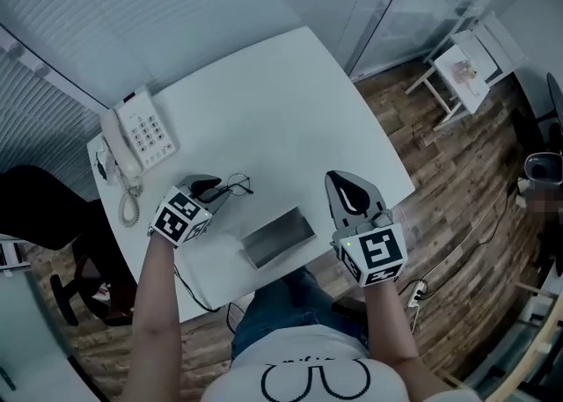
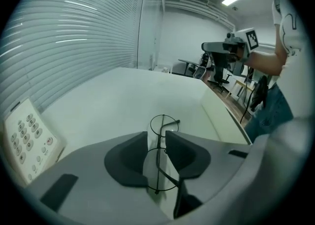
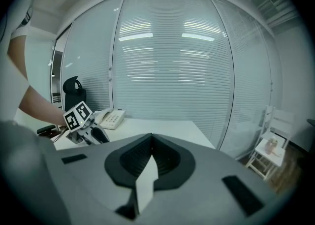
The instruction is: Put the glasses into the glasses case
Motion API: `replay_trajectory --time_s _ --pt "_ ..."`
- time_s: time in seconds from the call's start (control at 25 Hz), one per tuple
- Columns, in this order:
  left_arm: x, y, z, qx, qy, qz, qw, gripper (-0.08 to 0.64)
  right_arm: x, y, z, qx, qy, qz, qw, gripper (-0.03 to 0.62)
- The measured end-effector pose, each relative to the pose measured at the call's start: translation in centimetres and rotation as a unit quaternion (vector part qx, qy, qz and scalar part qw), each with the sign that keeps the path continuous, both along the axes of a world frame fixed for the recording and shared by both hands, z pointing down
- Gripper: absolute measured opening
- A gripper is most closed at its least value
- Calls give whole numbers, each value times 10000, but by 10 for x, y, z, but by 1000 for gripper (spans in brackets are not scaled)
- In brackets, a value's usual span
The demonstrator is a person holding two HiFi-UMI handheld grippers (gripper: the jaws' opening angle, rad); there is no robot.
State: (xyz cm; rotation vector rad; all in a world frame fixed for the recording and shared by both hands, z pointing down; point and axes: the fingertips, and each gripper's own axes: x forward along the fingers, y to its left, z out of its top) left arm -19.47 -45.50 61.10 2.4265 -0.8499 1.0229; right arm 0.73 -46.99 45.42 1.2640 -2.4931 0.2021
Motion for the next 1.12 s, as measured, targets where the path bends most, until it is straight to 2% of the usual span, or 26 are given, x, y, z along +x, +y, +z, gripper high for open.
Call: replay_trajectory --time_s 0.12,0.24,0.32,0.52,0.84,1.12 --pt "3 -2 0 92 33 66 9999 110 -1 3 6 -19 101 1 9999 12" --pt "2 -3 -2 189 17 58 9998 32 -2 7 6 -5 135 0 9999 12" --pt "2 -2 -3 207 -20 83 9997 25 -3 9 3 19 165 -16 9999 12" --pt "6 2 -17 351 -32 94 9993 21 -2 15 -11 170 173 8 9997 12" --pt "6 3 -75 820 355 -155 9959 21 -9 29 -49 557 95 30 9984 12" --pt "-1 20 -113 1252 344 -124 9915 21 -16 56 -71 810 47 185 9965 12"
